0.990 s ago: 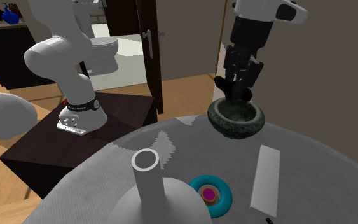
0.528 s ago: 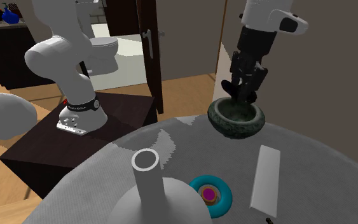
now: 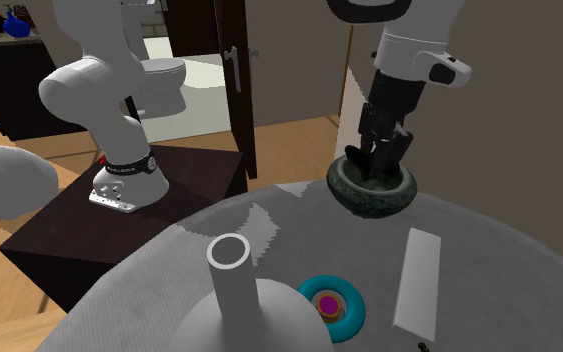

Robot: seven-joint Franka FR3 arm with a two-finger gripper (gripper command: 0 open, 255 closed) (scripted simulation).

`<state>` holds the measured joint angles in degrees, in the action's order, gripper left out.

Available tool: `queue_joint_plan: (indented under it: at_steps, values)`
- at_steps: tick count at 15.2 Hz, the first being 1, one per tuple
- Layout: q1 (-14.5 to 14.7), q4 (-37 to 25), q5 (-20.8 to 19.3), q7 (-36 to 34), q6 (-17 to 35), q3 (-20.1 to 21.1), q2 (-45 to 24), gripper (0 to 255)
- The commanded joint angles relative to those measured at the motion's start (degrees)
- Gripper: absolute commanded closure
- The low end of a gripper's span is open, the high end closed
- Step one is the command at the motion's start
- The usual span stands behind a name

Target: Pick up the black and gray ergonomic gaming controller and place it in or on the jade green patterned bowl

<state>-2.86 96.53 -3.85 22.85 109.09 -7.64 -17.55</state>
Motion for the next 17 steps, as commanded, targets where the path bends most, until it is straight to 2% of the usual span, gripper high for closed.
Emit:
queue_joint_plan:
  at_steps: [1, 8, 9, 14, 17]
  values:
    - [-0.07, 0.96, 0.0, 0.02, 1.16, -0.03, -0.17, 255]
    - [-0.06, 0.94, 0.0, 0.02, 1.16, -0.04, -0.18, 255]
    - [-0.06, 1.03, 0.0, 0.02, 1.21, -0.04, -0.14, 0]
    - [-0.06, 0.94, 0.0, 0.02, 1.16, -0.04, -0.18, 0]
    - [0.18, -3.88, 0.02, 0.07, -4.38, 0.06, 0.51, 0]
